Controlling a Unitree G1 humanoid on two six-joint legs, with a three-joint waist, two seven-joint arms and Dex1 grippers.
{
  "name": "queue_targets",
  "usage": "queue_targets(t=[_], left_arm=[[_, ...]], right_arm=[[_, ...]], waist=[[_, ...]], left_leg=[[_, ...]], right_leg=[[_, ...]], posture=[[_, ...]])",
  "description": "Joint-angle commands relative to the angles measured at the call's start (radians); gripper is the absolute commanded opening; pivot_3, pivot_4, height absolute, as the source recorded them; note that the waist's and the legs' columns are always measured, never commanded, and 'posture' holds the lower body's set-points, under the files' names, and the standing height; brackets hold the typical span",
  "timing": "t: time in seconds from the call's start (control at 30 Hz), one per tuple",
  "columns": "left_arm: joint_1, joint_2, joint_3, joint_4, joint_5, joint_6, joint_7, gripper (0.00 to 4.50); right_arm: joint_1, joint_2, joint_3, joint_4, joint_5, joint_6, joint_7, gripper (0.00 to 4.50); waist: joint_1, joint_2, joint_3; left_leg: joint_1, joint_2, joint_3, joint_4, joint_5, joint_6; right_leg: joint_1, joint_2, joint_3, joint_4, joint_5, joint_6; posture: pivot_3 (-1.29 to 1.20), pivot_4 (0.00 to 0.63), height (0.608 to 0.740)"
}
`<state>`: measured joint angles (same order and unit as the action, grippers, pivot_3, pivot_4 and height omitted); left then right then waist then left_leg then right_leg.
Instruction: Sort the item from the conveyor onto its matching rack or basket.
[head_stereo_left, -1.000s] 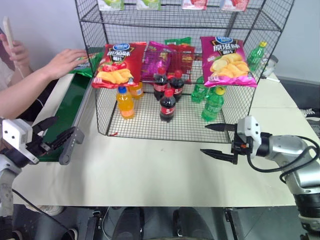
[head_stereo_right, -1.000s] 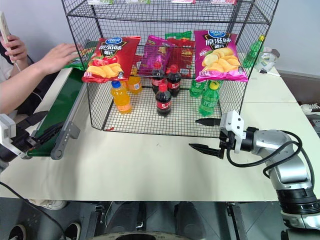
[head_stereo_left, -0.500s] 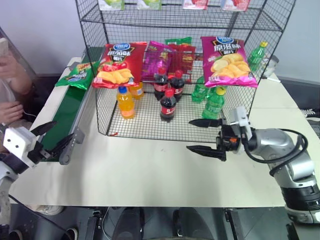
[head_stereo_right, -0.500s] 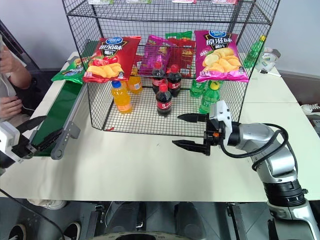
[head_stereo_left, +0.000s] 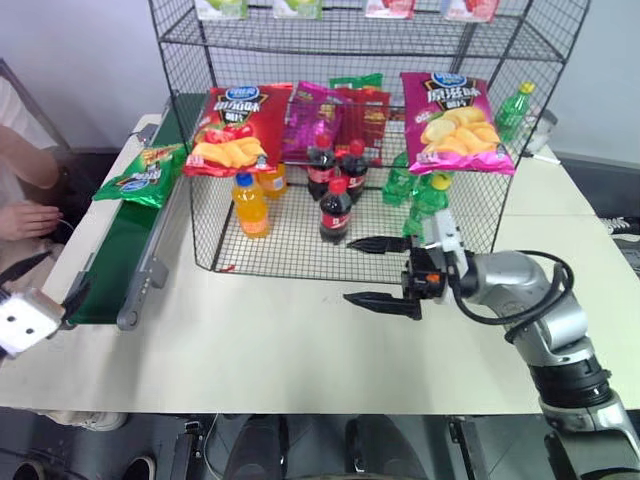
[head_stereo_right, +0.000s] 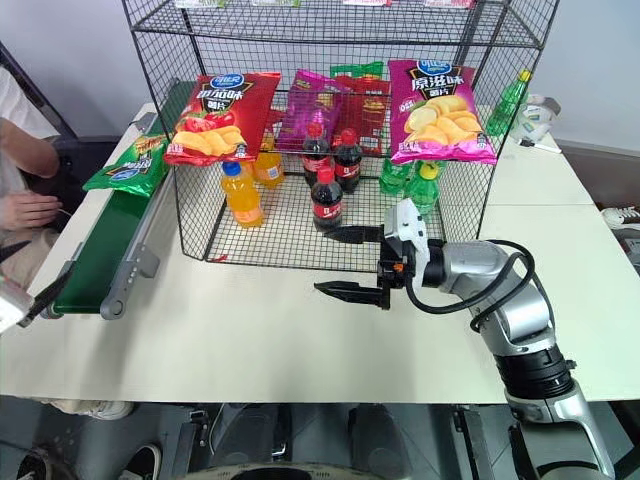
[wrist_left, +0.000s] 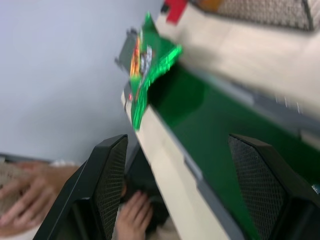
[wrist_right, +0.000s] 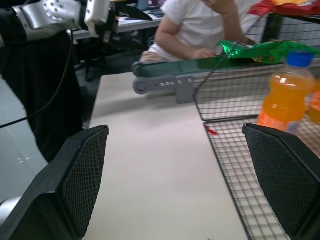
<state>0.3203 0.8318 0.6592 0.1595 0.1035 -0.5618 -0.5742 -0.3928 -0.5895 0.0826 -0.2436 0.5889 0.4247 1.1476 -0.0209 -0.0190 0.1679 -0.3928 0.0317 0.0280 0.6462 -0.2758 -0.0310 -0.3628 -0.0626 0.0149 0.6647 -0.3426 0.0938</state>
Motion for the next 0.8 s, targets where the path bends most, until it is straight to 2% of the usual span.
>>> queue_targets(t=[0.03,0.4,0.8], left_arm=[[0.047,0.036,0.027,0.025,0.07,-0.096,0.06,3.37],[0.11,0.081,0.019,0.091,0.047,-0.164,0.085,3.37],[0.096,0.102,-0.01,0.144,0.043,-0.192,0.101,3.37]], right_arm=[[-0.044,0.019,0.008,0.011,-0.013,-0.035,0.012,4.47],[-0.018,0.021,0.036,-0.011,-0.007,-0.041,0.069,4.47],[0.001,0.021,0.046,-0.017,-0.017,-0.041,0.057,4.47]], waist=[[-0.001,0.0,0.0],[-0.003,0.0,0.0],[-0.025,0.0,0.0]], left_leg=[[0.0,0.0,0.0,0.0,0.0,0.0],[-0.001,0.0,0.0,-0.001,0.0,0.0],[-0.001,0.0,0.0,-0.002,0.0,0.0]], right_leg=[[0.0,0.0,0.0,0.0,0.0,0.0],[-0.002,-0.001,0.0,0.0,0.0,-0.001],[-0.002,-0.002,0.0,0.0,0.0,-0.001]], posture=[[0.0,0.15,0.739],[0.0,0.15,0.739],[0.0,0.15,0.739]])
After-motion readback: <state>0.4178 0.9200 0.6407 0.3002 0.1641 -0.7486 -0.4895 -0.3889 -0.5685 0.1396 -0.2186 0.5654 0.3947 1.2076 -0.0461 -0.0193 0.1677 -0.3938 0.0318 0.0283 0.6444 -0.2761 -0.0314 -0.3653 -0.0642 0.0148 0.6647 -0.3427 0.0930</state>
